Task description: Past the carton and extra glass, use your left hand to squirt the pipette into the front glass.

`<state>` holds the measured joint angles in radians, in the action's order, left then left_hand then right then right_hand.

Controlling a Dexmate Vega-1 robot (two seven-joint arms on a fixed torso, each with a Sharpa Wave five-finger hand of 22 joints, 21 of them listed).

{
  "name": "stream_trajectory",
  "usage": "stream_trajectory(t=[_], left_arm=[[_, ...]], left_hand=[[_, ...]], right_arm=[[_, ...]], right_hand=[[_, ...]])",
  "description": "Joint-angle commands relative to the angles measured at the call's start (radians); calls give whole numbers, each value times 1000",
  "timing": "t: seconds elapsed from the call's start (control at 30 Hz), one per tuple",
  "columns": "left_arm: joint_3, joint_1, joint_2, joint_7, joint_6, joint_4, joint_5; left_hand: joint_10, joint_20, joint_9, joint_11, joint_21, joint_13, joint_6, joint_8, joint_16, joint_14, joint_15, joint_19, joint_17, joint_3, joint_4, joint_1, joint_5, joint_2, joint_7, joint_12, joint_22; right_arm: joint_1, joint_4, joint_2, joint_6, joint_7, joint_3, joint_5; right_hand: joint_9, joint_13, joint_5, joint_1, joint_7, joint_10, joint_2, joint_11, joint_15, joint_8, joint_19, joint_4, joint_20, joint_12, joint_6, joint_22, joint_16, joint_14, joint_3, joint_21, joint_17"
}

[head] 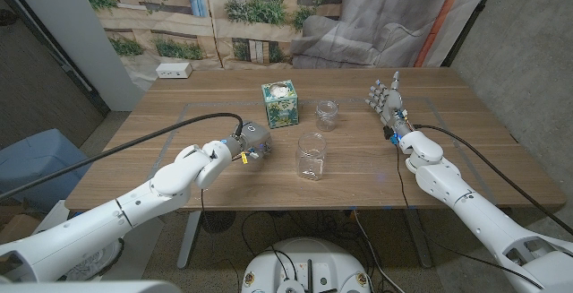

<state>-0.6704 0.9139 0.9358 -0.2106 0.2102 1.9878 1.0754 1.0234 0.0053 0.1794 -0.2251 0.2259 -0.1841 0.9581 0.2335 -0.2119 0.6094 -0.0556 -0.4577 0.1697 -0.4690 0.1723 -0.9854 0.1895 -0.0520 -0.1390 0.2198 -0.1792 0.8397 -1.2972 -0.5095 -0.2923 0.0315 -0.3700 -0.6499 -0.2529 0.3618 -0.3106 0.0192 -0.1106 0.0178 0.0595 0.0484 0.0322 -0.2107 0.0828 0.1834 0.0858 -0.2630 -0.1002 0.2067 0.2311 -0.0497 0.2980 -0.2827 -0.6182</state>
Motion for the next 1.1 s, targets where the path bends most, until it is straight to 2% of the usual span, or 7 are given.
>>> stream_trajectory(t=[0.03, 1.1], left_arm=[[-4, -5, 5, -11, -3, -10, 8], [38, 20, 42, 51, -1, 13, -5]], left_hand=[[21, -5, 4, 0, 6, -2, 21, 11, -2, 10, -150, -11, 5, 9, 3, -7, -2, -8, 3, 6, -4], [54, -17, 4, -1, 3, -4, 59, 4, 2, 36, -152, -16, 5, 30, 3, -17, -2, -16, 8, 0, -4]], right_arm=[[0, 0, 0, 0, 0, 0, 0], [0, -1, 0, 1, -1, 0, 0]], right_hand=[[-2, 3, -5, 0, -9, 8, 59, 1, 83, -6, 6, -1, 1, -1, 1, 5, 5, -9, 8, -5, -5], [-2, 3, -5, 0, -8, -2, 58, -1, 83, -7, 5, -1, 1, -5, 2, 5, 6, -7, 8, -5, -4]])
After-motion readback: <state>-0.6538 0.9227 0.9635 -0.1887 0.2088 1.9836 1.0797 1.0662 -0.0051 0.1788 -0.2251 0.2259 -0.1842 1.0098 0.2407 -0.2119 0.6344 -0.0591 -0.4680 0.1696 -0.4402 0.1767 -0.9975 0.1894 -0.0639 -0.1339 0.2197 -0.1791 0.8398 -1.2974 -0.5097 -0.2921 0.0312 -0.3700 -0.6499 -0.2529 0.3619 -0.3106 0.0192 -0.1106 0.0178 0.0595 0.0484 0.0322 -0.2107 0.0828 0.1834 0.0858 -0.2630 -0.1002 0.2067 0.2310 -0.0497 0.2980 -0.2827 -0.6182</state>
